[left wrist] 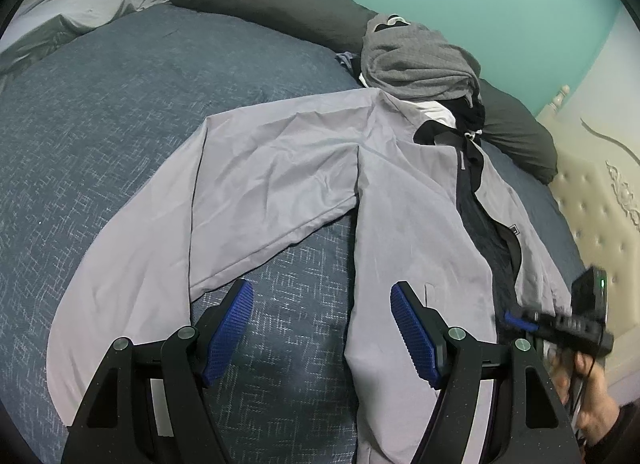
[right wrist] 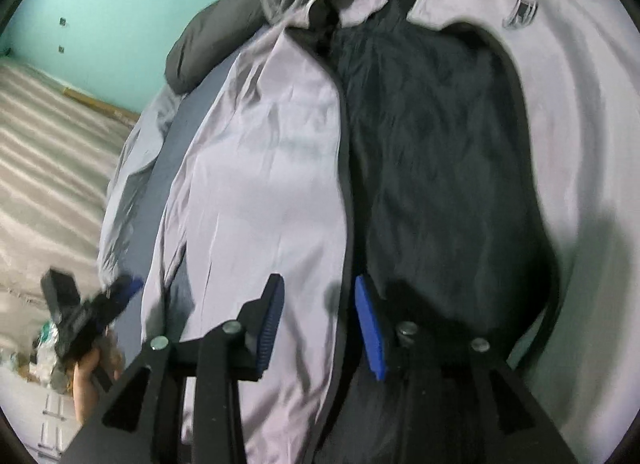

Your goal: Fold clothes

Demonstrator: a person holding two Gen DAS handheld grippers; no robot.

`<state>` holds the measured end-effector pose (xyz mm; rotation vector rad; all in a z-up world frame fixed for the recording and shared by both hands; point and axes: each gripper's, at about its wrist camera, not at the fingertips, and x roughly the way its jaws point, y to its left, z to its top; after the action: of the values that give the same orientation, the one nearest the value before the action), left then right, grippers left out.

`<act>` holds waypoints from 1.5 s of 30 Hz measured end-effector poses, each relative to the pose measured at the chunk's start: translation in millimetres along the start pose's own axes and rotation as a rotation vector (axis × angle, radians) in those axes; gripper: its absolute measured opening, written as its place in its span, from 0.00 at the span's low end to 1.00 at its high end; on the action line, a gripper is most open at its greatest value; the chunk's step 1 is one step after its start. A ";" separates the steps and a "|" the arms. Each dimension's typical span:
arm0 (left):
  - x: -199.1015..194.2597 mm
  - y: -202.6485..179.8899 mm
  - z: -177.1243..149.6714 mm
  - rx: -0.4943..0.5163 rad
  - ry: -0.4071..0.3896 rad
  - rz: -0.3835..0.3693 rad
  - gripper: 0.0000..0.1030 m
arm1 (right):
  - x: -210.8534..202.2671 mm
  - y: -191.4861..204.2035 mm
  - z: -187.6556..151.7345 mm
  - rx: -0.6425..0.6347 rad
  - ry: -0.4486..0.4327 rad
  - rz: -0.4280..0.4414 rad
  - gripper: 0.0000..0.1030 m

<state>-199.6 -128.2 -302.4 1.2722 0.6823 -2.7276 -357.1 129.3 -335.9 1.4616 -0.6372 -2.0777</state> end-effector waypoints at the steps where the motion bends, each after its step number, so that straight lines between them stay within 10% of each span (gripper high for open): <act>1: -0.2 -0.8 -0.3 0.001 0.000 -0.001 0.73 | 2.2 0.6 -6.8 -0.007 0.013 0.003 0.36; 8: -1.4 -6.3 -4.2 0.019 0.006 -0.004 0.73 | 11.8 0.7 -32.8 -0.010 0.033 0.022 0.34; 12: -1.4 -5.7 -5.7 0.022 0.010 -0.003 0.73 | 10.7 4.6 -32.4 -0.042 0.035 0.011 0.04; 30: 3.6 -15.8 -12.9 0.063 0.054 -0.011 0.73 | -6.1 -12.5 -16.8 -0.068 0.019 -0.106 0.03; 45: 6.2 -30.2 -77.2 0.030 0.269 -0.133 0.73 | -63.7 -14.9 -53.3 -0.023 -0.087 0.002 0.13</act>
<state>-155.3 -68.3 -339.3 1.6794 0.7753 -2.7035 -290.5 177.6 -316.9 1.3629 -0.6463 -2.1496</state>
